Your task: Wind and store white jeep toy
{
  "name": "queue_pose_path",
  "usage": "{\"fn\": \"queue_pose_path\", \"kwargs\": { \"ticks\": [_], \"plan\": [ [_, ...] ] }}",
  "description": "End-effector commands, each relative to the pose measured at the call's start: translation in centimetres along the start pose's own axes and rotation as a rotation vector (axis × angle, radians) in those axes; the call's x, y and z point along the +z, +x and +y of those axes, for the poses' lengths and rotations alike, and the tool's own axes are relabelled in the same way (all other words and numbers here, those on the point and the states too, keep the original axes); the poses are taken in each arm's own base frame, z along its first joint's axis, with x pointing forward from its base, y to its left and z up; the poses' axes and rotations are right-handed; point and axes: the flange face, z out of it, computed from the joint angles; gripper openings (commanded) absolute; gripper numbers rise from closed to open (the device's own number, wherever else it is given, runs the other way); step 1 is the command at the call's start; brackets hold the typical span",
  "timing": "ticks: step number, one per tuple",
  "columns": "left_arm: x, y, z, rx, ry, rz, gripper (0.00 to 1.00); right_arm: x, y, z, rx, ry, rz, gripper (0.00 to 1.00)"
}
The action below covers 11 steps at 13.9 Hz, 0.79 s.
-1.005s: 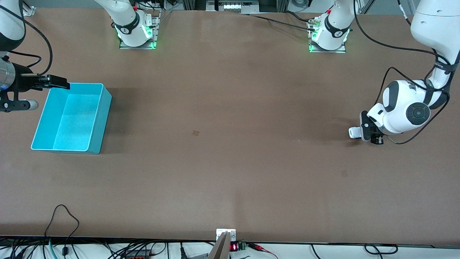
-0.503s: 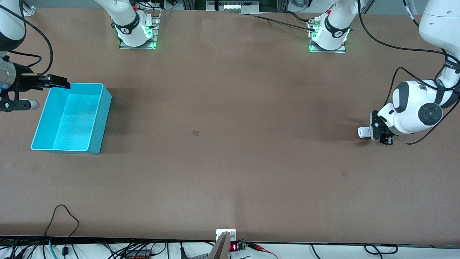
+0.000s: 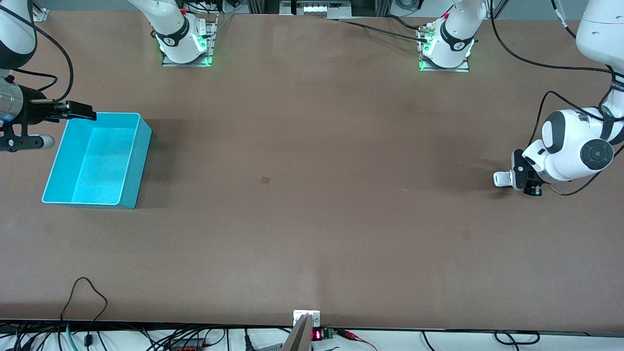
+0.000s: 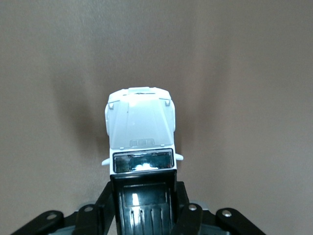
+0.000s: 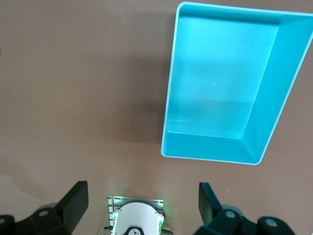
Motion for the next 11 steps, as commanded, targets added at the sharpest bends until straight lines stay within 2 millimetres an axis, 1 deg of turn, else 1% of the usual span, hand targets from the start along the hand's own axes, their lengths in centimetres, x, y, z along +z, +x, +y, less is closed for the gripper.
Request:
{"fn": "queue_pose_path", "kwargs": {
  "ticks": [1, 4, 5, 6, 7, 8, 9, 10, 11],
  "plan": [
    [4.3, -1.4, -0.4, 0.020, -0.041, 0.013, 0.19, -0.5, -0.1, -0.2, -0.018, 0.016, -0.004, 1.00],
    [3.7, -1.6, -0.5, 0.019, -0.033, 0.008, 0.19, -0.4, 0.0, -0.4, -0.021, 0.015, -0.005, 1.00],
    [3.6, -1.6, -0.5, 0.022, -0.033, 0.008, 0.20, -0.5, -0.1, -0.4, -0.021, 0.016, -0.004, 1.00],
    [3.4, -1.8, -0.5, 0.021, -0.029, 0.007, 0.23, -0.5, -0.1, -0.4, -0.021, 0.015, -0.005, 1.00],
    [3.3, -1.8, -0.5, 0.019, -0.029, 0.008, 0.38, -0.5, -0.1, -0.4, -0.021, 0.017, -0.005, 1.00],
    [2.7, -2.0, -0.5, 0.008, -0.021, 0.008, 0.99, -0.5, -0.1, -0.4, -0.021, 0.017, -0.005, 1.00],
    [1.9, -2.0, -0.6, 0.009, -0.009, 0.005, 1.00, -0.5, -0.1, -0.4, -0.021, 0.017, -0.005, 1.00],
    [0.5, -2.2, -0.7, 0.009, 0.004, -0.004, 1.00, -0.4, -0.1, -0.4, -0.020, 0.017, -0.008, 1.00],
    [-0.6, -1.9, -0.8, 0.014, 0.012, -0.008, 1.00, -0.4, -0.1, -0.4, -0.021, 0.017, -0.008, 1.00]
  ]
}}
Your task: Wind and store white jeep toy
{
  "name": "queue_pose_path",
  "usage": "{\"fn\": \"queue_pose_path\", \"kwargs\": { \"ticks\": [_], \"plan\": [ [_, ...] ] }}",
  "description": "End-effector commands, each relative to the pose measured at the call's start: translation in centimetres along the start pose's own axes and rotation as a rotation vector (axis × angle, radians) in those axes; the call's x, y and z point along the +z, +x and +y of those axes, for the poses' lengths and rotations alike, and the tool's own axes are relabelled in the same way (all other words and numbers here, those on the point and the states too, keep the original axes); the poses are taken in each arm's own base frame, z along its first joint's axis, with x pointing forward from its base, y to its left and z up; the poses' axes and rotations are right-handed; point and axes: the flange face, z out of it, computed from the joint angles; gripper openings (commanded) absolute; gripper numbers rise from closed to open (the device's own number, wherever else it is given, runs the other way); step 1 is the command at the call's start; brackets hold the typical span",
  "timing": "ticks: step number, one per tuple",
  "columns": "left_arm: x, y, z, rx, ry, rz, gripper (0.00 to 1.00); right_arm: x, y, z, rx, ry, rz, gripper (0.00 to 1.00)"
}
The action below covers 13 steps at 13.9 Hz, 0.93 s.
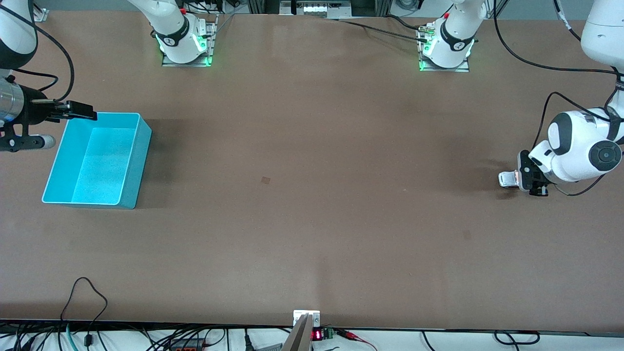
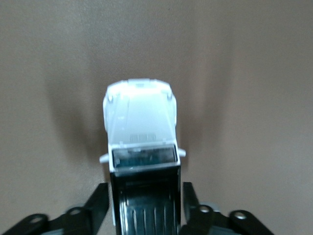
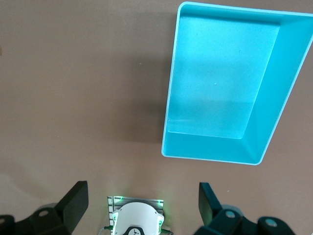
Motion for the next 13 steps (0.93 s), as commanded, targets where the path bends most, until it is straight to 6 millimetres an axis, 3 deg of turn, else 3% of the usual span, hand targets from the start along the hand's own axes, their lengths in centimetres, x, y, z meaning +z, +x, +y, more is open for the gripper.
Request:
{"fn": "queue_pose_path", "kwargs": {
  "ticks": [1, 8, 11, 13],
  "plan": [
    [-2.3, -0.1, -0.7, 0.028, 0.018, -0.018, 1.00, -0.4, -0.1, -0.2, -0.018, 0.017, -0.008, 1.00],
    [-4.5, 1.5, -0.5, 0.049, -0.006, -0.018, 1.00, -0.3, -0.1, -0.2, -0.018, 0.018, -0.011, 1.00],
    [-6.8, 2.8, -1.0, 0.071, 0.027, -0.029, 1.00, -0.4, -0.1, -0.2, -0.018, 0.018, -0.009, 1.00],
    [-9.5, 4.8, -1.6, 0.096, 0.071, -0.039, 1.00, -0.4, -0.1, -0.2, -0.018, 0.018, -0.009, 1.00]
  ]
}}
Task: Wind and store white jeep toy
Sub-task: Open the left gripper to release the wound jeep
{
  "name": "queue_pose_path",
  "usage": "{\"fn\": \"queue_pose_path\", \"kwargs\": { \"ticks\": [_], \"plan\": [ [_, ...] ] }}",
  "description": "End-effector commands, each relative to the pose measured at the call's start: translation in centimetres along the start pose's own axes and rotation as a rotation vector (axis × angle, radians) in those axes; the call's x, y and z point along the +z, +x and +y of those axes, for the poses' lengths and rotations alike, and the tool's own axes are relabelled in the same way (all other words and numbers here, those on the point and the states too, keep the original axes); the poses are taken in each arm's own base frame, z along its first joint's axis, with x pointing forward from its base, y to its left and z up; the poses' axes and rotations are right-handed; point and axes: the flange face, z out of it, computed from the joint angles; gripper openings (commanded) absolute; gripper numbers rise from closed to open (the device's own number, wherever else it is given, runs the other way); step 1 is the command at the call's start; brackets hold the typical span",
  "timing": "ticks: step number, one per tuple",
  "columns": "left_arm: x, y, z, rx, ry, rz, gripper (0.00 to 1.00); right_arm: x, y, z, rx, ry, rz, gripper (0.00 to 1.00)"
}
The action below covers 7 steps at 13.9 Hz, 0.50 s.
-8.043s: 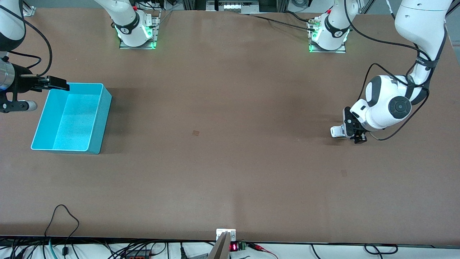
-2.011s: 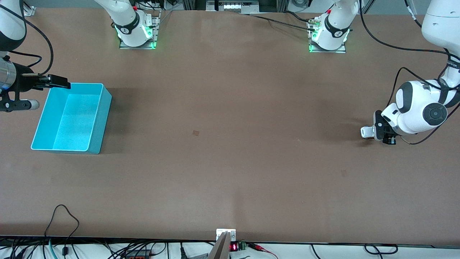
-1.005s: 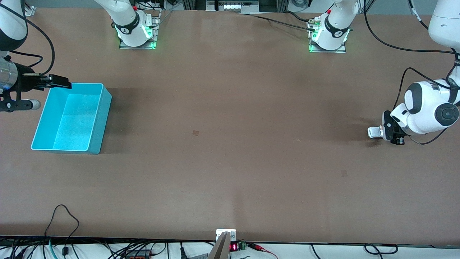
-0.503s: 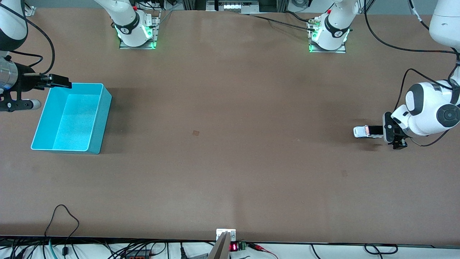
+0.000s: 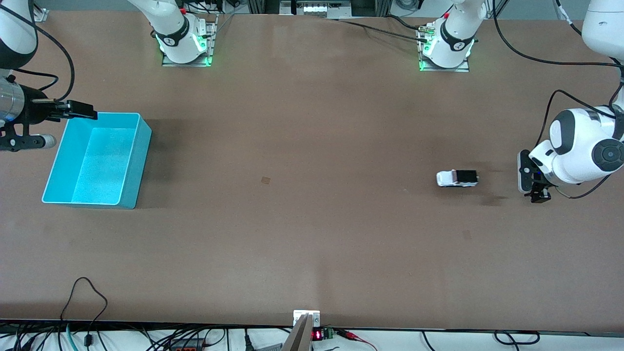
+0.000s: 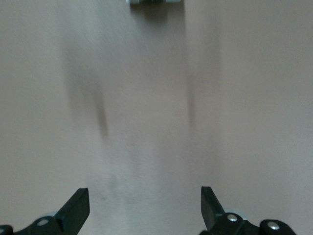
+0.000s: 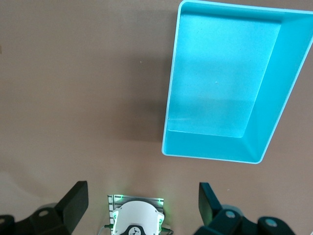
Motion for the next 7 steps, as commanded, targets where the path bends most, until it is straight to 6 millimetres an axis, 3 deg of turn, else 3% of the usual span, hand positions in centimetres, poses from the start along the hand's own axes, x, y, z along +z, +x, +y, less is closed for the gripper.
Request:
{"fn": "queue_pose_path", "kwargs": {
  "ticks": [1, 7],
  "plan": [
    [-4.8, 2.7, -0.7, 0.025, 0.051, -0.004, 1.00, -0.3, 0.0, -0.2, -0.018, 0.017, -0.006, 1.00],
    [-10.8, 9.4, -2.5, -0.072, 0.152, 0.146, 1.00, -0.4, -0.1, -0.1, -0.016, 0.017, -0.006, 1.00]
  ]
}}
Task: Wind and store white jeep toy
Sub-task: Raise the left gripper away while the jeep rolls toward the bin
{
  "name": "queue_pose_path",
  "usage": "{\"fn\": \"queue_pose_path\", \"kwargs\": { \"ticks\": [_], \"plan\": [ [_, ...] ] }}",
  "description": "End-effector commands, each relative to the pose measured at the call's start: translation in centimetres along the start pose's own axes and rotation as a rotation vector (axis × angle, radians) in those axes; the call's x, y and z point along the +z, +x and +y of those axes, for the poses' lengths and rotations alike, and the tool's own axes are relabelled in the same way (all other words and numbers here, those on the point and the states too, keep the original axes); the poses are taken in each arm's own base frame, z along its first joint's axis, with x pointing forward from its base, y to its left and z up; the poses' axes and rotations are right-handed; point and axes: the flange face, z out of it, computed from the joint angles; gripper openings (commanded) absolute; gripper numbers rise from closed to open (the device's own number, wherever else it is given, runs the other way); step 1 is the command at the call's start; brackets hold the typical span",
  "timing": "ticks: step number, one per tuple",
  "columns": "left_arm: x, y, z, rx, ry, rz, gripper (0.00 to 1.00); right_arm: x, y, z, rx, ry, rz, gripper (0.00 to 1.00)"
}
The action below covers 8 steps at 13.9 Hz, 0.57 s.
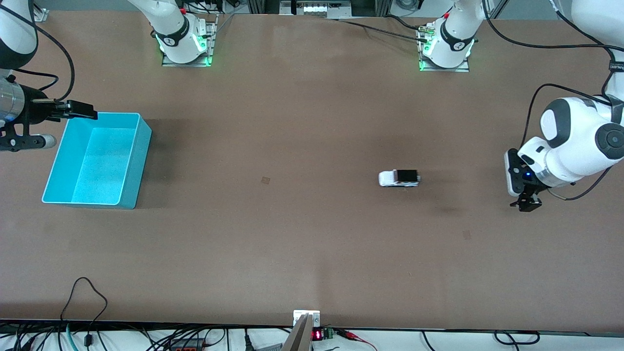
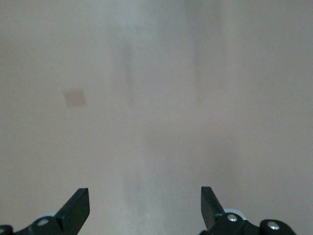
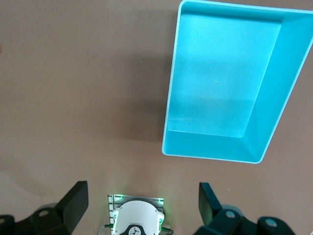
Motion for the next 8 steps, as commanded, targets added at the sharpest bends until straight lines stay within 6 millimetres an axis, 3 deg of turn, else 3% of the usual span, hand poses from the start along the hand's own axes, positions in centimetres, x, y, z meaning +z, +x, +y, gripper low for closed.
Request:
{"fn": "queue_pose_path", "kwargs": {
  "ticks": [1, 4, 8],
  "plan": [
    [-2.2, 2.5, -0.3, -0.048, 0.021, 0.014, 1.00, -0.4, -0.1, -0.1, -0.016, 0.017, -0.004, 1.00],
    [-3.6, 4.7, -1.0, -0.163, 0.045, 0.075, 1.00, -0.3, -0.2, 0.0, -0.014, 0.019, -0.015, 1.00],
    [-6.5, 5.3, -2.8, -0.402, 0.091, 0.167, 1.00, -0.2, -0.3, 0.1, -0.015, 0.022, -0.024, 1.00]
  ]
}}
